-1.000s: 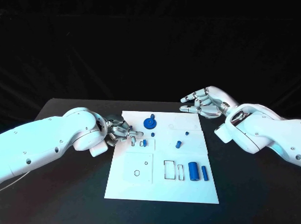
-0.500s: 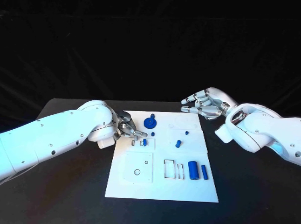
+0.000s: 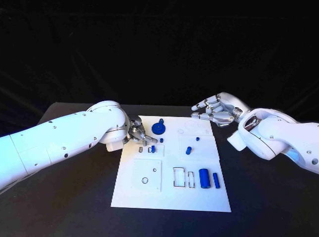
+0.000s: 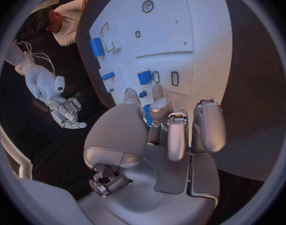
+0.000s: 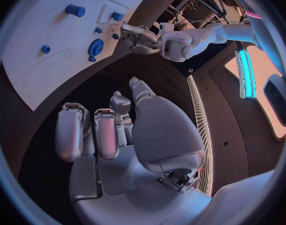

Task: Assemble the parts on the task board

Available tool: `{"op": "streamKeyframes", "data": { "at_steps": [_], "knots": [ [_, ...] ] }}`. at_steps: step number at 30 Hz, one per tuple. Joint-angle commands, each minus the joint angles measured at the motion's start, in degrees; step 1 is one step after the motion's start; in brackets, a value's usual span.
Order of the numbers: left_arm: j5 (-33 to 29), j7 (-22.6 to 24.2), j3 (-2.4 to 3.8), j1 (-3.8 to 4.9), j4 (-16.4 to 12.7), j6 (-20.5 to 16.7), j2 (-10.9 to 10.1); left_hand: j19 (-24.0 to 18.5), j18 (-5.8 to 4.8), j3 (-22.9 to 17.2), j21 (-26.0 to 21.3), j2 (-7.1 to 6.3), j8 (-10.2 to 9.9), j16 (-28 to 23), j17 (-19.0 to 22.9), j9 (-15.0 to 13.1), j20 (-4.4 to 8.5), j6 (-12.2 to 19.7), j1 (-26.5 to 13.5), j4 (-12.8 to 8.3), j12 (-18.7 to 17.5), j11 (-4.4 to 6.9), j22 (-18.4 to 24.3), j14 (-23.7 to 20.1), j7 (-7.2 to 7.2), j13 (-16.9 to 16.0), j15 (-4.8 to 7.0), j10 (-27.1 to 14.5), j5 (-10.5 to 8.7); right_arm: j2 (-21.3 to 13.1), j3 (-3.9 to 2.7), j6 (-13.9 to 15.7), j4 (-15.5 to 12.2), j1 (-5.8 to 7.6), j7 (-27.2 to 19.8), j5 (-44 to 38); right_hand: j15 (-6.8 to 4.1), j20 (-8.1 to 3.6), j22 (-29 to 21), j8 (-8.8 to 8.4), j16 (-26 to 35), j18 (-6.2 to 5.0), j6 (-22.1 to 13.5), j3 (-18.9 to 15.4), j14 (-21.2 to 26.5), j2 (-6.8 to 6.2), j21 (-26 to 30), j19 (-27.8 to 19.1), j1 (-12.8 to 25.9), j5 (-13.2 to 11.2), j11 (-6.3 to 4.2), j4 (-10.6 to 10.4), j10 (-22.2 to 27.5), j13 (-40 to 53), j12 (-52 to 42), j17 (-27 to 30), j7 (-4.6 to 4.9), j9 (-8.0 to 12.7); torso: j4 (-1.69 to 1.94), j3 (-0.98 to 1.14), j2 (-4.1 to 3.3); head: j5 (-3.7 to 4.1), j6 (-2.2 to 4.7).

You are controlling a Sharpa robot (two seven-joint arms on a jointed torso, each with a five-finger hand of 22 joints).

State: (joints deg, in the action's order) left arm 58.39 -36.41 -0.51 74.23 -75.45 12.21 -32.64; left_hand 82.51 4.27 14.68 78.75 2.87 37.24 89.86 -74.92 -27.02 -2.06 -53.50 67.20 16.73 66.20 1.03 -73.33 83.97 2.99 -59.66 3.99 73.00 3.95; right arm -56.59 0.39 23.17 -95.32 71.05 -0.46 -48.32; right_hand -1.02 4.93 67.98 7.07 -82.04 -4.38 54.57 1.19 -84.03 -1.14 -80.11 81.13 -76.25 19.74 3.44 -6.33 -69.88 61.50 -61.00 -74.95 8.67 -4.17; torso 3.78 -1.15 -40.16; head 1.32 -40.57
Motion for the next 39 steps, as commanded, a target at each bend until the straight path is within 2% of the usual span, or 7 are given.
{"op": "streamKeyframes", "data": {
  "at_steps": [1, 4, 8, 9, 12, 20, 39],
  "knots": [
    [0.4, -0.5, -0.01, 0.13, 0.3, 2.1, 0.5, -0.3, -0.34, -0.1, -0.6, 0.2, 0.6, 0.1, -15.1, -0.8, 0.13, 0.9, -0.1, -0.1, -0.1, -0.12, 0.6, 6.0, 0.05, 0.4, 0.38, -0.6, 1.82, 0.2, 0.02, -0.8, 0.1, 0.04, 0.4, -0.2, -0.12, -0.18, -0.1, 0.43, 0.3, 0.08, -0.3, -0.2, -3.3, -0.26, 0.4, -0.1, -0.6, 1.1, -0.06, 0.0, 0.5, -0.1, 0.4, -2.1, -0.17, 0.1, -0.02, -0.01, -0.02, 0.0, -0.16],
    [0.2, -0.5, -0.01, 0.14, 0.5, 2.5, 0.6, -0.5, -0.28, -2.0, -0.8, -0.07, 1.2, 0.1, -15.1, -1.7, 0.11, 1.6, 0.7, 0.0, -0.1, -0.14, 0.7, 6.0, 0.07, 0.4, 0.33, -0.9, 2.45, 0.3, 0.05, -0.8, 0.1, 0.04, 0.4, -0.2, -0.13, -0.19, 0.0, 0.47, 0.3, 0.08, -0.3, -0.2, -3.3, -0.29, 0.4, -0.1, -0.7, 1.9, -0.06, -0.1, 0.5, -0.2, 0.4, -2.1, -0.17, 0.1, -0.05, -0.04, -0.03, 0.03, -0.24],
    [0.0, -0.5, -0.02, 0.15, 0.6, 2.8, 0.8, -0.5, -0.34, -13.6, -0.8, -4.21, 2.0, 0.1, -15.1, -3.3, 0.04, 2.4, -0.5, 0.4, 0.1, -0.13, 0.3, 6.0, -0.02, 0.3, 0.51, -1.1, 2.71, 0.3, 0.07, -0.8, 0.1, 0.04, 0.4, -0.2, -0.13, -0.2, -0.1, 0.5, 0.3, 0.07, -0.3, -0.2, -3.3, -0.3, 0.4, -0.1, -0.7, 2.2, -0.07, -0.1, 0.5, -0.3, 0.4, -2.0, -0.17, 0.1, 0.04, -0.04, -0.04, 0.12, -0.29],
    [0.0, -0.5, -0.01, 0.15, 0.7, 2.9, 0.9, -0.5, -0.32, -19.5, -0.9, -7.48, 2.0, 0.1, -15.1, -3.8, 0.09, 2.7, -2.5, 0.3, 0.2, -0.45, 0.1, 6.0, -0.05, 0.3, 0.66, -1.2, 2.28, 0.3, 0.08, -0.8, 0.1, 0.04, 0.3, -0.2, -0.13, -0.2, -0.1, 0.5, 0.3, 0.07, -0.3, -0.2, -3.3, -0.31, 0.4, -0.1, -0.7, 2.3, -0.07, -0.1, 0.5, -0.3, 0.4, -2.0, -0.17, 0.1, 0.05, -0.06, -0.05, 0.15, -0.28],
    [0.0, -0.5, -0.01, 0.15, 0.9, 3.1, 1.1, -0.5, -0.29, -24.1, -0.9, -8.53, 2.2, 0.1, -15.1, -4.3, 0.13, 2.6, -3.6, 0.0, 0.2, -0.09, -0.1, 6.0, -0.06, 0.3, 0.38, -1.1, 2.57, 0.3, 0.08, -0.8, 0.1, 0.04, 0.3, -0.3, -0.13, -0.2, -0.1, 0.51, 0.3, 0.07, -0.3, -0.2, -3.3, -0.31, 0.4, -0.1, -0.7, 2.5, -0.07, -0.1, 0.5, -0.3, 0.4, -2.0, -0.17, 0.1, 0.09, -0.05, -0.05, 0.19, -0.41],
    [0.0, -0.6, 0.0, 0.15, 1.5, 3.2, 1.8, -0.3, -0.37, -29.0, -0.8, -10.13, 2.2, 0.1, -15.1, -5.0, 0.16, 2.6, -4.5, 0.0, 0.4, 0.02, -0.6, 6.0, -0.1, 0.1, 0.47, -0.9, 2.55, 0.4, 0.09, -0.9, 0.2, 0.04, 0.2, -0.3, -0.13, -0.2, -0.1, 0.52, 0.3, 0.07, -0.3, -0.2, -3.3, -0.32, 0.4, -0.1, -0.8, 2.7, -0.07, -0.1, 0.5, -0.3, 0.4, -2.0, -0.17, 0.1, 0.0, -0.06, -0.05, 0.23, -0.52],
    [0.0, -0.9, -0.16, 0.11, 2.4, 4.9, 3.0, -0.1, -0.46, -29.8, -0.5, -10.81, 2.4, 0.1, -15.1, -5.2, 0.17, 2.4, -5.4, 0.1, 0.8, 0.04, -1.1, 6.0, -0.15, -0.3, 0.48, -0.6, 2.44, 0.9, 0.09, -1.1, 0.5, 0.02, 0.2, -0.3, -0.14, -0.2, -0.1, 0.55, 0.4, 0.07, -0.3, -0.2, -3.3, -0.33, 0.4, -0.1, -0.8, 2.9, -0.07, -0.2, 0.5, -0.3, 0.4, -2.0, -0.18, 0.1, 0.04, -0.03, -0.11, 0.43, -0.98]
  ]
}}
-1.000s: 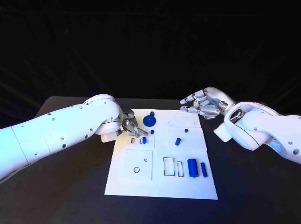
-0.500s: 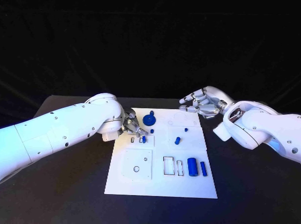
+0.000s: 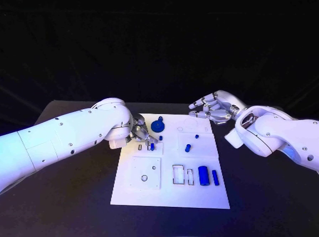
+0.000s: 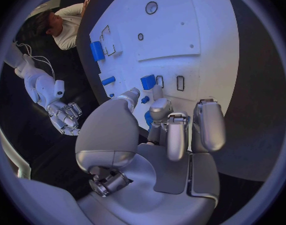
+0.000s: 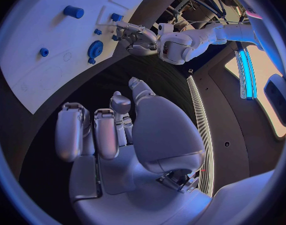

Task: Assemble the parts on the task board

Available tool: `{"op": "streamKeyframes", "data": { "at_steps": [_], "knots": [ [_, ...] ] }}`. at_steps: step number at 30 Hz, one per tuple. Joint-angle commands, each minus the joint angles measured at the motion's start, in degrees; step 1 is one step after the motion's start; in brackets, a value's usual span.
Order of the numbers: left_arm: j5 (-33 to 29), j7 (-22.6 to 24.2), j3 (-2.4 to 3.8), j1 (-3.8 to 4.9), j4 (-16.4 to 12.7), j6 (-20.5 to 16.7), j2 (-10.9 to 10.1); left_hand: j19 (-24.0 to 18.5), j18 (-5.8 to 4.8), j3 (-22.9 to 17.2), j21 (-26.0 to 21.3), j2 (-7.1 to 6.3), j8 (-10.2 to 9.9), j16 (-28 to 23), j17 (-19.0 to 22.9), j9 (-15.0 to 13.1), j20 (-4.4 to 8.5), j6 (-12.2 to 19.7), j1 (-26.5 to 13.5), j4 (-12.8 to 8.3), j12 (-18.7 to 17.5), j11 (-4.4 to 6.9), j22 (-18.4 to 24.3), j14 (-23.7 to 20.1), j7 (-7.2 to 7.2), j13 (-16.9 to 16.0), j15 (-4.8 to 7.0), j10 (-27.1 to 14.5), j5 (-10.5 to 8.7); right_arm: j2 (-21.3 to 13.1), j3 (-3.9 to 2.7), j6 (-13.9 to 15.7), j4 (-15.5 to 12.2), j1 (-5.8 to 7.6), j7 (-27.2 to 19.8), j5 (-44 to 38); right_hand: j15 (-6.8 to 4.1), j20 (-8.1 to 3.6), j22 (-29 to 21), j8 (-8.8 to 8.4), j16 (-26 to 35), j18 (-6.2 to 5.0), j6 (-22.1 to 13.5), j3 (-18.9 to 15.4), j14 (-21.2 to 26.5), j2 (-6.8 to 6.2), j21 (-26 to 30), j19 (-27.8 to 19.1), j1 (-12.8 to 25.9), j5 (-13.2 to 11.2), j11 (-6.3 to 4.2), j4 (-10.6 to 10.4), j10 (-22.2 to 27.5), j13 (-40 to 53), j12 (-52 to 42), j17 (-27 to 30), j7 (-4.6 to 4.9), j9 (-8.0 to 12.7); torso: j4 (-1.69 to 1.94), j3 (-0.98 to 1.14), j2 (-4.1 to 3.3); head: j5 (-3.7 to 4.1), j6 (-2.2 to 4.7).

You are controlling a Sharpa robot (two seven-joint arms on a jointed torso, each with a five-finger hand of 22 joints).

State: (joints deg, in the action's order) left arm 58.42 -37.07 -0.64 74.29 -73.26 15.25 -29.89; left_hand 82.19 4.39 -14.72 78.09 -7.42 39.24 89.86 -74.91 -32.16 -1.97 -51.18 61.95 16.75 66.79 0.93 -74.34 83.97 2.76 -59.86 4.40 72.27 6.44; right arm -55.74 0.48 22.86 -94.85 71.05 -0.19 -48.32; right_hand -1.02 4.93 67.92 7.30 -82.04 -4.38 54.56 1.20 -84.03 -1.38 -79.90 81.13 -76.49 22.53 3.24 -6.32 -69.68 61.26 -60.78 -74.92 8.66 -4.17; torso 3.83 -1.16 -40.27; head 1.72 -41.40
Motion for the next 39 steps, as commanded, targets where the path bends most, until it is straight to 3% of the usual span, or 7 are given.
{"op": "streamKeyframes", "data": {
  "at_steps": [1, 39],
  "knots": [
    [-0.1, -0.2, -0.07, 0.04, 0.3, 2.0, 0.3, 0.2, -0.58, -0.4, 0.1, -0.52, 0.4, 0.1, -15.1, -0.1, 0.08, 0.0, -0.2, 0.1, 0.2, 0.14, -0.1, 6.0, 0.08, -0.1, 0.07, 0.1, -0.05, 0.1, 0.0, -0.8, 0.0, 0.02, -0.1, -0.3, -0.14, -0.2, -0.1, 0.32, 0.4, 0.07, -0.3, -0.2, -3.3, -0.08, 0.2, -0.1, -0.5, 0.2, 0.12, -0.2, 0.3, -0.1, 0.1, -2.0, -0.17, 0.1, -0.01, -0.02, 0.0, 0.04, -0.17],
    [0.0, -0.3, -0.54, -0.37, 2.1, 2.9, 2.1, 0.4, -0.66, -2.2, 0.4, -0.11, 0.7, 0.1, -15.1, -0.7, 0.18, -0.1, 0.7, -0.3, 0.5, 0.32, -0.6, 6.0, -0.13, -0.4, 0.21, 0.4, -0.08, 0.9, 0.03, -1.7, 0.6, -0.09, -0.4, -0.3, -0.14, -0.21, -0.1, 0.4, 0.4, 0.05, -0.2, -0.2, -3.3, 0.01, 0.3, -0.2, -0.4, 0.4, 0.12, -0.3, 0.2, 0.0, 0.0, -1.9, -0.17, 0.1, 0.02, 0.04, -0.04, 0.27, -1.2]
  ]
}}
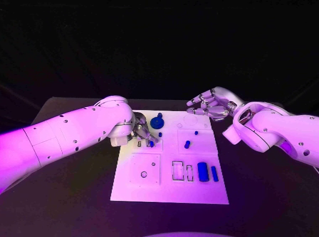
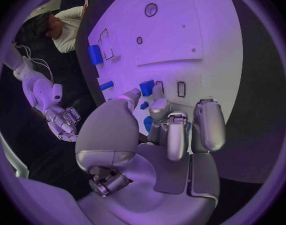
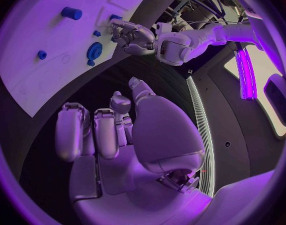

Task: Assemble the parts on the task board

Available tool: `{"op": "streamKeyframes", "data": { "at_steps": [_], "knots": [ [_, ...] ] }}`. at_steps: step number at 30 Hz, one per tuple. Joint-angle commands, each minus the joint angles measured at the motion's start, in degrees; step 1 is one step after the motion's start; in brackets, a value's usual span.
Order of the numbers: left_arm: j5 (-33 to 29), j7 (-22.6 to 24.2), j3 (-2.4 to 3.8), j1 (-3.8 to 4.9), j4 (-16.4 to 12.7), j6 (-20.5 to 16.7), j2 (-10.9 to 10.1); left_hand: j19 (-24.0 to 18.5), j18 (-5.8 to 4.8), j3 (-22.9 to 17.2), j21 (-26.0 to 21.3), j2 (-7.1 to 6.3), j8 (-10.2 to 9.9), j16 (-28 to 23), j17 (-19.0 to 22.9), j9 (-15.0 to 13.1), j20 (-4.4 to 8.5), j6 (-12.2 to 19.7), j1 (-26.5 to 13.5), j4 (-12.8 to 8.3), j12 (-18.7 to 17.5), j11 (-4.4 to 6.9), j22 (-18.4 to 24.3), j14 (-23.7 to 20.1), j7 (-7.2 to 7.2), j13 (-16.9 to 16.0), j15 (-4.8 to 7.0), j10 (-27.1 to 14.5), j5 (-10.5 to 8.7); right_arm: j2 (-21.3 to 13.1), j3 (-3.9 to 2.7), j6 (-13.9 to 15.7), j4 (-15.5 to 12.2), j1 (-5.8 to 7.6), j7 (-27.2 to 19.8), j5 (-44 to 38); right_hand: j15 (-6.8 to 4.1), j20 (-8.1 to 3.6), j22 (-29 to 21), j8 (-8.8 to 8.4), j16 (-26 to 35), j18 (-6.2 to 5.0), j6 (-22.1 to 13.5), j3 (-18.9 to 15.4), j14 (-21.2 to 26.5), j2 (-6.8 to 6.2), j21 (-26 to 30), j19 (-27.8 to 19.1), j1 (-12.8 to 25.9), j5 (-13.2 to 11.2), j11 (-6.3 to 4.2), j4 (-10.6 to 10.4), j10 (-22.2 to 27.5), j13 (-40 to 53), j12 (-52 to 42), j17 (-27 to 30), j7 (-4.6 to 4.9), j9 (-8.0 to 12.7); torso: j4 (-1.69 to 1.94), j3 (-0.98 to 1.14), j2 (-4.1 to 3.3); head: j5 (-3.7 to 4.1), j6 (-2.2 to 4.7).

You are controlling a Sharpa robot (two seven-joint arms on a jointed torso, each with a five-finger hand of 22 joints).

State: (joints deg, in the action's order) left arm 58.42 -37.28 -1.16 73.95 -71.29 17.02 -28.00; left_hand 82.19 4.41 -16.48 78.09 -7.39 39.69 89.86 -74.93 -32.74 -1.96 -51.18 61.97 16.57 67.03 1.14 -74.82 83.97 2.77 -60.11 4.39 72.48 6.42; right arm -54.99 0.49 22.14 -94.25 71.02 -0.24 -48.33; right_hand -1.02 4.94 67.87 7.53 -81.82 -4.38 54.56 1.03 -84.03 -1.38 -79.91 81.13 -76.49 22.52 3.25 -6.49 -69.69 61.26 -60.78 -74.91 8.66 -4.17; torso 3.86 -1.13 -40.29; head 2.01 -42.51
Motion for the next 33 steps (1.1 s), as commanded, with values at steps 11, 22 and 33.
{"op": "streamKeyframes", "data": {
  "at_steps": [11, 22, 33],
  "knots": [
    [-0.6, 0.0, -0.07, -0.06, 0.1, 1.2, 0.2, 0.5, -0.73, -3.1, 0.5, 1.43, 0.8, 0.1, -15.1, -1.0, 0.39, 0.2, 3.6, -1.0, 0.4, 0.43, -0.5, 6.0, -0.49, -0.3, 0.47, 0.3, -0.08, 0.2, 0.03, -1.2, 0.2, -0.08, -0.3, -0.3, -0.14, -0.21, -0.2, 0.2, 0.3, 0.04, -0.2, 0.0, -3.3, 0.08, 0.3, -0.2, -0.4, 0.4, 0.11, -0.3, 0.1, 0.0, 0.0, -1.9, -0.17, 0.1, 0.04, 0.02, 0.01, 0.01, -0.45],
    [-1.4, 1.2, -0.06, -0.07, -0.3, 2.2, -0.1, 0.2, -0.69, -17.8, 0.2, 1.26, 2.0, 0.1, -15.1, -4.0, 0.65, 2.5, 10.8, -8.6, -1.2, 0.65, -0.7, 6.0, -0.38, 1.1, 0.63, -0.1, 0.01, 0.3, 0.06, -1.7, 0.4, -0.11, -0.2, -0.3, -0.14, -0.21, -0.2, 0.26, 0.3, 0.03, -0.1, 0.0, -3.3, 0.2, 0.3, -0.2, -0.3, 0.5, 0.1, -0.4, 0.1, 0.1, -0.1, -1.8, -0.18, 0.1, 0.01, 0.01, 0.04, 0.0, -0.73],
    [-0.3, 0.8, 0.04, -0.06, -2.4, -1.8, -2.5, 0.3, -0.73, -22.0, 0.3, 0.58, 2.7, 0.1, -15.1, -5.4, 0.54, 2.8, 9.8, -10.0, -0.9, 0.49, -1.1, 6.0, -0.37, 0.7, 0.55, 0.5, -0.09, 0.4, 0.1, -1.8, 0.6, -0.15, -0.3, -0.1, -0.15, -0.22, -0.4, 0.32, 0.4, 0.0, -0.1, 0.0, -3.3, 0.32, 0.4, -0.3, -0.1, 0.7, 0.1, -0.6, 0.1, -0.1, 0.0, -1.7, -0.19, 0.1, 0.19, 0.06, 0.05, 0.04, -0.69]
  ]
}}
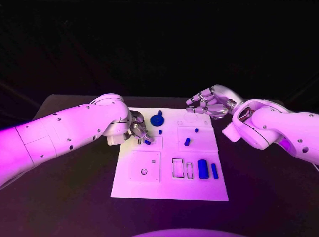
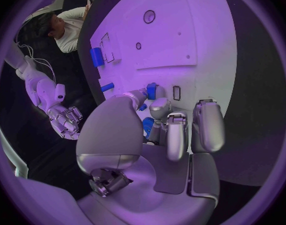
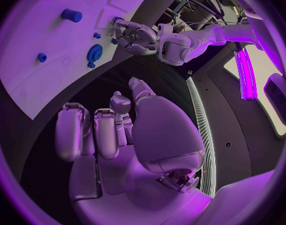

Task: Assemble the parts on the task board

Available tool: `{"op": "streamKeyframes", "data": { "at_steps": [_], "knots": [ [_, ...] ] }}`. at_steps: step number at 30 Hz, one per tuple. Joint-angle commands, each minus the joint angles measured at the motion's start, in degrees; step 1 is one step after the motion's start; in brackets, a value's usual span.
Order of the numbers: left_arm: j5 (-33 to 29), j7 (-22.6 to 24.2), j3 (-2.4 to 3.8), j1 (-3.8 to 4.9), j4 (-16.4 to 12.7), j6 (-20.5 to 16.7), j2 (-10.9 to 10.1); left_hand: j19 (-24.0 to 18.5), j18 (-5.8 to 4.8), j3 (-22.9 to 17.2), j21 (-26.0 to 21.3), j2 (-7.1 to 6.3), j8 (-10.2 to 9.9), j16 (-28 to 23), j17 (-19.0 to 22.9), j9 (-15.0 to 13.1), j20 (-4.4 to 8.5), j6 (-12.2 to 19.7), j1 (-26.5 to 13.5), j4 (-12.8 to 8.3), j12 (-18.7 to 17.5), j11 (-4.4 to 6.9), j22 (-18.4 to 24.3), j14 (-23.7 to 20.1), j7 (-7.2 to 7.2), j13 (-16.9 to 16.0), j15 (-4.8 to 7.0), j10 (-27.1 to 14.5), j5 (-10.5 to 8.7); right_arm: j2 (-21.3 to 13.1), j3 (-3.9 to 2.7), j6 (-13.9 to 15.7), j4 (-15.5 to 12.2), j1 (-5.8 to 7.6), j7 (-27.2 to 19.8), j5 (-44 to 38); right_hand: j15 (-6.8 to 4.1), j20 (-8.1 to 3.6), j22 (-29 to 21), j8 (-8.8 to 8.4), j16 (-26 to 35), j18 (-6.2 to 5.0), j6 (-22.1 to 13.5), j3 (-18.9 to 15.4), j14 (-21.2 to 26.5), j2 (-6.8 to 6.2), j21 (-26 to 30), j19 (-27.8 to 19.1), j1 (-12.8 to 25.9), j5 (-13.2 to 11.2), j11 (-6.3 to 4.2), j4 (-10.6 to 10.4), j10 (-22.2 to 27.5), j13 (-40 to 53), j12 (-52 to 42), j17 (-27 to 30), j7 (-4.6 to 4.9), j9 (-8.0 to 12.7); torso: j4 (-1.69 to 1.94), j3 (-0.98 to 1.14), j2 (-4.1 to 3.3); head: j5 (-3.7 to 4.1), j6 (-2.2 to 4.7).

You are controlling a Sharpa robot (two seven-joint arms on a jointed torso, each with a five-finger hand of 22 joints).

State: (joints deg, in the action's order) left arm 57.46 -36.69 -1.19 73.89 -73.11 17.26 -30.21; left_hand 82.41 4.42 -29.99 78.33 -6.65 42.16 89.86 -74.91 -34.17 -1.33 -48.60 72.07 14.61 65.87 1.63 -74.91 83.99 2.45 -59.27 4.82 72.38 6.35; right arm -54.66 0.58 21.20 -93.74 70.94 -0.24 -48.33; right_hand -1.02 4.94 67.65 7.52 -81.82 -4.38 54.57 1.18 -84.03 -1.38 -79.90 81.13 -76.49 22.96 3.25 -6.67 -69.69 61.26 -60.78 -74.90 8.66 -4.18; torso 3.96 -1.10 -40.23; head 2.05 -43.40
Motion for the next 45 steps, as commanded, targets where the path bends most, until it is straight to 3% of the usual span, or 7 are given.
{"op": "streamKeyframes", "data": {
  "at_steps": [1, 11, 19, 27, 37, 42, 45],
  "knots": [
    [1.0, 0.2, 0.07, 0.0, -0.7, -2.4, -0.4, 0.1, -0.74, -8.5, 0.1, -0.16, 0.2, 0.1, -15.1, -4.0, -0.09, 0.2, -0.4, -8.1, 0.4, -0.01, -1.1, 6.0, -0.05, -0.2, 0.11, 0.6, -0.03, 0.1, 0.02, -0.9, 0.2, -0.08, -0.3, -0.1, -0.15, -0.22, -0.1, 0.32, 0.4, 0.0, -0.1, -0.1, -3.3, 0.32, 0.4, -0.3, -0.1, 0.3, 0.1, -0.4, 0.1, -0.1, 0.0, -1.7, -0.19, 0.1, 0.07, 0.01, -0.01, -0.02, 0.2],
    [3.2, -0.1, 0.06, -0.4, -1.4, -6.5, -0.8, 0.2, -0.77, -9.3, 0.2, -0.24, 0.6, 0.1, -15.1, -4.5, -0.08, 0.3, -0.9, -8.3, 1.0, 0.02, -1.3, 6.0, -0.07, -0.8, 0.13, 1.1, -0.1, 0.2, 0.05, -1.0, 0.5, -0.12, -0.5, 0.1, -0.15, -0.22, -0.5, 0.34, 0.6, -0.07, -0.1, -0.1, -3.2, 0.43, 0.6, -0.4, 0.2, 0.5, 0.1, -0.7, 0.2, -0.2, 0.1, -1.4, -0.19, 0.1, -0.02, -0.01, -0.02, -0.36, 0.08],
    [4.6, -0.3, 0.05, -1.02, -1.5, -7.8, -0.7, 0.3, -0.8, -9.8, 0.3, -0.24, 0.8, 0.1, -15.1, -4.8, -0.07, 0.4, -1.1, -8.4, 1.3, 0.05, -1.4, 6.0, -0.1, -1.1, 0.16, 1.3, -0.1, 0.1, 0.07, -1.0, 0.6, -0.13, -0.5, 0.2, -0.15, -0.22, -0.5, 0.34, 0.7, -0.07, -0.1, -0.2, -3.2, 0.53, 0.6, -0.4, 0.4, 0.6, 0.11, -0.9, 0.2, -0.2, 0.1, -1.4, -0.19, 0.1, -0.12, 0.0, -0.08, -0.57, 0.02],
    [5.1, -0.5, 0.03, -1.8, -1.0, -5.6, -0.2, 0.4, -0.81, -10.1, 0.3, -0.28, 1.0, 0.1, -15.1, -5.0, -0.05, 0.5, -1.3, -8.6, 1.4, 0.07, -1.5, 6.0, -0.12, -1.2, 0.18, 1.3, -0.11, 0.1, 0.08, -1.2, 0.5, -0.13, -0.4, 0.2, -0.15, -0.23, -0.6, 0.35, 0.7, -0.08, -0.1, -0.2, -3.2, 0.55, 0.6, -0.4, 0.4, 0.6, 0.11, -1.0, 0.2, -0.2, 0.1, -1.4, -0.19, 0.1, -0.14, -0.01, -0.12, -0.64, -0.37],
    [5.1, -0.9, 0.03, -2.01, -1.4, -1.4, -0.6, 0.3, -0.79, -10.4, 0.3, -0.42, 1.1, 0.1, -15.1, -5.2, -0.04, 0.6, -1.4, -8.8, 1.3, 0.09, -1.5, 6.0, -0.13, -1.0, 0.19, 1.1, -0.11, 0.5, 0.09, -1.7, 0.7, -0.13, -0.3, 0.0, -0.15, -0.23, -0.5, 0.35, 0.7, -0.08, -0.1, -0.2, -3.2, 0.57, 0.6, -0.4, 0.5, 0.6, 0.11, -1.1, 0.2, -0.2, 0.0, -1.4, -0.19, 0.1, -0.18, 0.02, -0.12, -0.7, -0.51],
    [5.1, -0.9, 0.03, -2.03, -1.6, 0.4, -0.8, 0.3, -0.79, -10.8, 0.3, -0.54, 1.2, 0.1, -15.1, -5.3, -0.03, 0.7, -1.4, -9.1, 1.2, 0.1, -1.5, 6.0, -0.13, -0.8, 0.2, 1.0, -0.09, 0.7, 0.09, -2.3, 0.7, -0.13, -0.1, -0.3, -0.15, -0.23, -0.5, 0.35, 0.7, -0.08, -0.1, -0.2, -3.2, 0.57, 0.6, -0.4, 0.5, 0.6, 0.11, -1.1, 0.2, -0.2, 0.0, -1.4, -0.19, 0.1, 0.06, -0.03, -0.08, -0.58, -0.68],
    [5.1, -0.9, 0.03, -2.04, -1.7, 1.7, -0.9, 0.4, -0.8, -11.0, 0.3, -0.62, 1.2, 0.1, -15.1, -5.4, -0.02, 0.7, -1.5, -9.2, 1.1, 0.1, -1.5, 6.0, -0.12, -0.7, 0.2, 0.9, -0.09, 0.8, 0.09, -2.6, 0.8, -0.13, 0.1, -0.5, -0.15, -0.23, -0.5, 0.35, 0.7, -0.08, -0.1, -0.2, -3.2, 0.57, 0.6, -0.4, 0.5, 0.6, 0.11, -1.1, 0.2, -0.2, 0.0, -1.4, -0.19, 0.1, -0.14, -0.02, -0.07, -0.79, -0.66]
  ]
}}
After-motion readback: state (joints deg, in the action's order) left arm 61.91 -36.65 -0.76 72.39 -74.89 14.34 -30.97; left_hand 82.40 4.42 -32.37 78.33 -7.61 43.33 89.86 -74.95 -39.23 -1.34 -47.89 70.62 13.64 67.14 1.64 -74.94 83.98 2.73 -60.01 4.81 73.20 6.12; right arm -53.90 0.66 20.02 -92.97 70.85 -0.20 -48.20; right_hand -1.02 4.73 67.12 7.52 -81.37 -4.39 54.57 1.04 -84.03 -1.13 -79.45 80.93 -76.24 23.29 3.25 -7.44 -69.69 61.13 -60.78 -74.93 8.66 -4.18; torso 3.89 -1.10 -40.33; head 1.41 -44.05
